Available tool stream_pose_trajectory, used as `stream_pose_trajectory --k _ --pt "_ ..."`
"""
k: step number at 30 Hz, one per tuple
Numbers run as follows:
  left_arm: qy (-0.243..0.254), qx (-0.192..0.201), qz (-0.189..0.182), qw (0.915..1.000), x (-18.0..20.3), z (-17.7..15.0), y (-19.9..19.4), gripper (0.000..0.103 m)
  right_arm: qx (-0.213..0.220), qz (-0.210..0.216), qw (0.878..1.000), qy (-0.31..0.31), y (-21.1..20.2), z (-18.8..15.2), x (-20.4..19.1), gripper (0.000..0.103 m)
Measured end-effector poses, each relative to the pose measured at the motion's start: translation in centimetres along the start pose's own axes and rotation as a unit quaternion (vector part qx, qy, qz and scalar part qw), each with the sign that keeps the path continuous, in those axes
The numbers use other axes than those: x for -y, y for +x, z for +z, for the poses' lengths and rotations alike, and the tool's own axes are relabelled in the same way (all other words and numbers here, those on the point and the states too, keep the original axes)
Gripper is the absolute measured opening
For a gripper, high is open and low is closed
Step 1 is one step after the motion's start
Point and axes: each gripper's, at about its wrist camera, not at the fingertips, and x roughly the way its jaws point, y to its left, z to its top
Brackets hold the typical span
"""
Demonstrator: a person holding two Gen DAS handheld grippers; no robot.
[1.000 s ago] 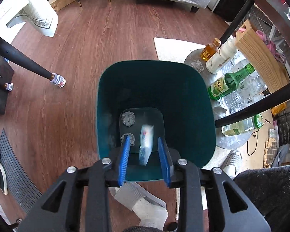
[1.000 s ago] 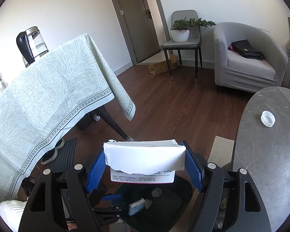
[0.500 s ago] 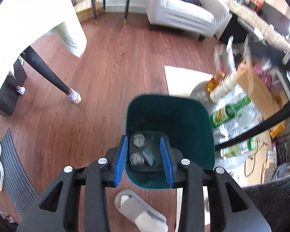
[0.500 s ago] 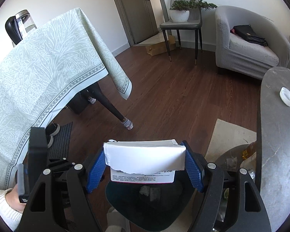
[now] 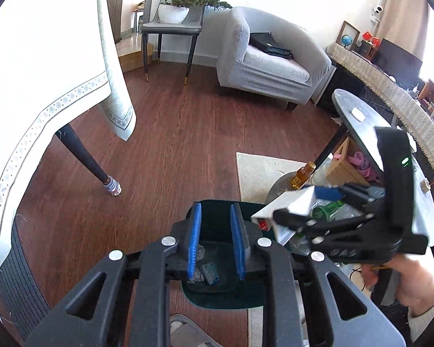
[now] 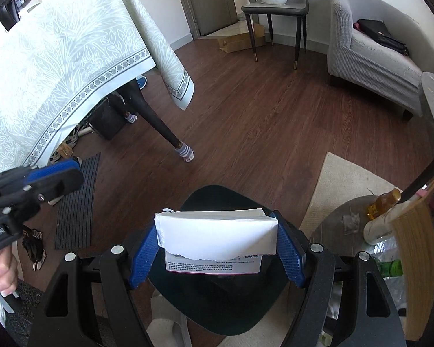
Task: Collect trash
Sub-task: 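Lower the white paper sheet into the bin and open the right tool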
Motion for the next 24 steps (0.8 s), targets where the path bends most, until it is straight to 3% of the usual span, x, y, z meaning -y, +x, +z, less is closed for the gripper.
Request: stream_pose_trajectory --k 15,24 --pt "0.005 0.058 -0.017 0.9982 2.8 2.8 -3.4 0.019 -0.09 -0.01 0.995 -0.035 4.7 -2.9 -0.4 0.075" --pt "-0.017 0.082 -0.029 0.9961 4.0 4.4 -4.3 0.019 -0.083 -0.013 0.996 -0.031 3.6 -3.6 0.9 0.077"
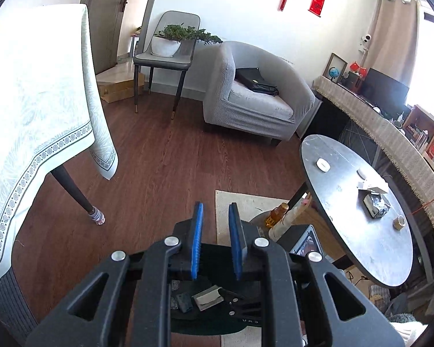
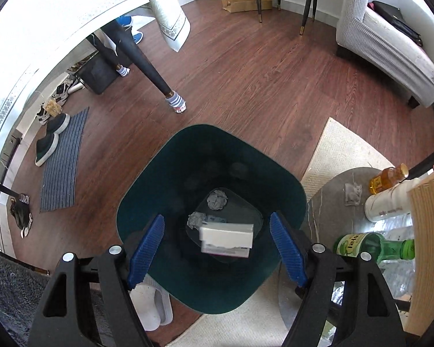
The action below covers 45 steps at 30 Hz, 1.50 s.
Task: Collect trash
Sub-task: 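Lower the white paper sheet into the bin and open the right tool, then move both open tools back up over the marble table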
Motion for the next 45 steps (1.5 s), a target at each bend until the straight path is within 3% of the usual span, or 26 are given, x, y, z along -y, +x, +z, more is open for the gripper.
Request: stream_pose_trajectory --k 8,18,27,35,45 --pt "0.014 0.028 -0.012 0.9994 2.5 1.1 -1.2 0.017 0.047 0.02 0.998 -0.04 -4.4 -0.4 -1.0 0.075" --pt "0.028 0.049 -0.009 0.9984 5.0 2.1 -1.8 0.017 0.117 0.034 0.992 -0.044 -11.1 -0.6 -0.4 0.06" --pt "0.043 0.052 -0.011 0.9976 7.7 2.4 -0.9 0.017 0.181 0.011 0.983 -0.023 -17.1 -2.1 2.7 0.058" --pt "0.06 0.036 -0.028 0.9972 11.8 1.7 1.6 0.03 0.219 -0.047 0.974 0.025 -21.5 -4.8 8.0 0.054" --pt "0.092 0.025 -0.06 0.9937 18.6 0.4 4.1 0.059 0.238 -0.118 0.959 0.096 -25.4 -9.1 15.4 0.056"
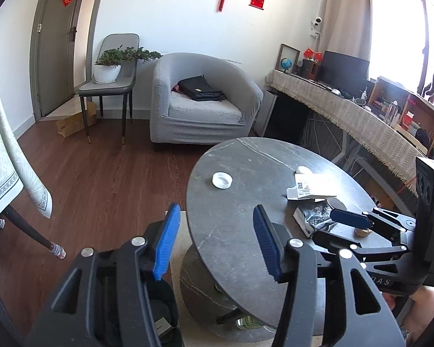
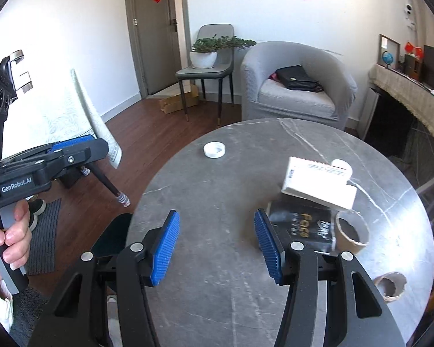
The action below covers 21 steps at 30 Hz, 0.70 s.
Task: Collect trash
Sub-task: 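Move both open tools back up over the marble table, then grasp the cardboard tape core with the right tool while the left tool grasps the black Face tissue pack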
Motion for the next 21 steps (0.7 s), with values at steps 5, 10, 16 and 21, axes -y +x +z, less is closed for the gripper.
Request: stream_pose_trajectory --k 5,10,16,21 --pt "0.015 -0.009 -0.012 0.9998 3.0 -0.4 1.7 0.07 0.007 -0.054 0.998 0.027 -1.4 -0.8 4.2 0.073" --pt "0.028 -0.019 -0.026 0.9991 6.1 -0.6 3.3 0.077 -0.002 -0.089 0.995 0.053 -2.2 -2.2 7.9 0.082" --pt "0.041 -0.038 -0.037 0.9977 9.2 -1.1 5.3 0.085 -0.013 -0.113 0.991 0.07 -2.9 -4.2 11.0 0.088" --pt "0.067 -0.056 -0.05 0.9949 12.0 -1.9 6.8 0.094 -0.026 -0.116 0.99 0.074 -2.8 -5.2 12.1 0.09"
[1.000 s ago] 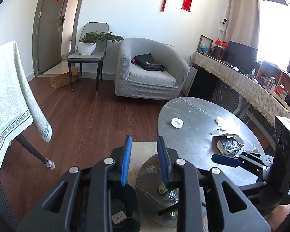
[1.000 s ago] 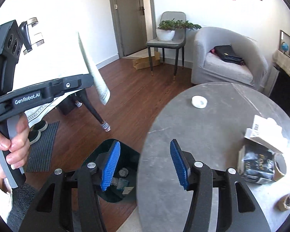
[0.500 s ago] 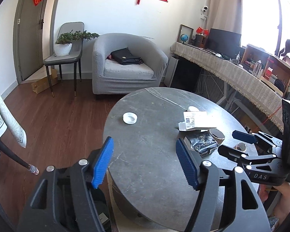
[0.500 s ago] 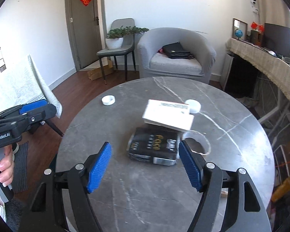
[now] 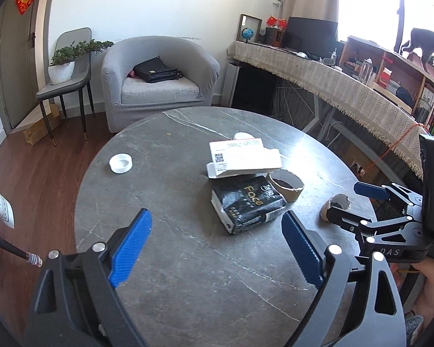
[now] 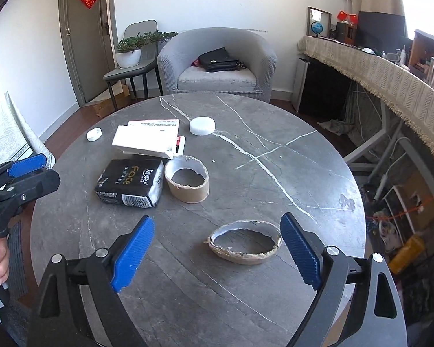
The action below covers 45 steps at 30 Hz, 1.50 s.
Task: Collect trash
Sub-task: 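Grasp the cardboard tape core with the right tool while the left tool grasps the black Face tissue pack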
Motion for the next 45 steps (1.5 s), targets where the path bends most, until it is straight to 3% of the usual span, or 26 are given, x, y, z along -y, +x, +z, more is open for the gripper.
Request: stream_pose_trajectory --k 16,19,26,28,38,45 --pt "0.02 -0.042 0.009 0.9989 3.5 -0.7 3.8 0.094 -0.021 -0.003 1.0 -0.001 1.5 -0.6 2.0 0.089" --pt "0.018 -0.048 0.014 0.9986 3.8 -0.5 4.3 0.094 -0.026 -0.004 1.0 0.001 1.9 -0.5 2.3 0.079" --pt "0.019 -0.056 0.036 0.9976 4.7 -0.4 5.3 0.094 -0.027 0.0 1.0 0.002 2.5 -0.7 2.6 0.073" --pt "0.022 -0.056 0.046 0.9971 5.1 -0.4 5.5 0.094 -0.026 0.003 1.0 0.002 2.2 -0.6 2.7 0.062" --pt "0.017 -0.056 0.083 0.9948 6.3 0.7 6.9 0.094 0.004 0.034 0.999 0.041 -0.2 -0.4 5.0 0.061" --pt "0.005 -0.057 0.108 0.9925 6.1 1.8 7.7 0.094 0.001 0.04 0.998 0.05 -0.2 -1.1 6.3 0.061"
